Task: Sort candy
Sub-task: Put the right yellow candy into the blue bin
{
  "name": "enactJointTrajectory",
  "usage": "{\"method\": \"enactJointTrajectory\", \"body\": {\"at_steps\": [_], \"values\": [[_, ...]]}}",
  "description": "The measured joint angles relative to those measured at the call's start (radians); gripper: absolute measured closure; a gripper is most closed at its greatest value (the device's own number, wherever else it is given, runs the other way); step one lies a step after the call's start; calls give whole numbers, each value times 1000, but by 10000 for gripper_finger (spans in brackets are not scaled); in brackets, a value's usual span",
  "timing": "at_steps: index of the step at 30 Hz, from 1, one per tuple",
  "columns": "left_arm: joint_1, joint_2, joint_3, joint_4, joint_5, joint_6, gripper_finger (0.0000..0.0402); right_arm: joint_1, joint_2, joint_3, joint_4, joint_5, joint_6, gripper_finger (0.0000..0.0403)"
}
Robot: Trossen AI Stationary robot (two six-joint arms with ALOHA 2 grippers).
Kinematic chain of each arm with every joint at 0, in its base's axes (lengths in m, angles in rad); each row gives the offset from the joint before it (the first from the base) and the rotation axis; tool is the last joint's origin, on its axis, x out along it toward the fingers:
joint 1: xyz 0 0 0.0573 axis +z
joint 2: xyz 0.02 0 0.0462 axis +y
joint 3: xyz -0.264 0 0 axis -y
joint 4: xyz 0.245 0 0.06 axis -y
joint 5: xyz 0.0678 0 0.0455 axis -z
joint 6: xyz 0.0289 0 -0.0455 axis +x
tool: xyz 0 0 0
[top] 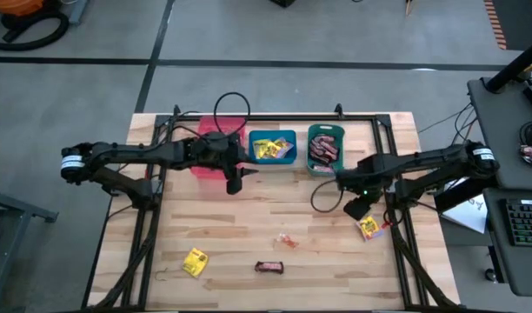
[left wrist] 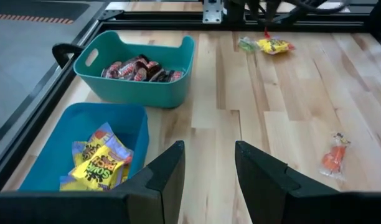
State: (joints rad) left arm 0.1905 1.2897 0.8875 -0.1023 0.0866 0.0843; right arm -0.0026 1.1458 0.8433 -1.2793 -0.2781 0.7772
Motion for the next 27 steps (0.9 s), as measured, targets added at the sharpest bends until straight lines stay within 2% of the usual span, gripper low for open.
{"method": "enactJointTrajectory", "body": {"at_steps": [8, 12, 16, 21, 27], "values": [[-2, 1, 0, -6, 0, -34, 277, 170, 2, -3, 17, 17, 255, 201], [-15, 1, -5, -16, -1, -81, 277, 250, 2, -22, 81, 17, 362, 182], [-41, 1, -32, -16, -1, -115, 277, 316, 2, -59, 178, 17, 466, 177], [-77, 1, -66, -6, -2, -170, 277, 384, 2, -86, 197, 45, 598, 177], [-120, 1, -90, 3, -12, -200, 277, 429, 2, -147, 297, 72, 674, 177]]}}
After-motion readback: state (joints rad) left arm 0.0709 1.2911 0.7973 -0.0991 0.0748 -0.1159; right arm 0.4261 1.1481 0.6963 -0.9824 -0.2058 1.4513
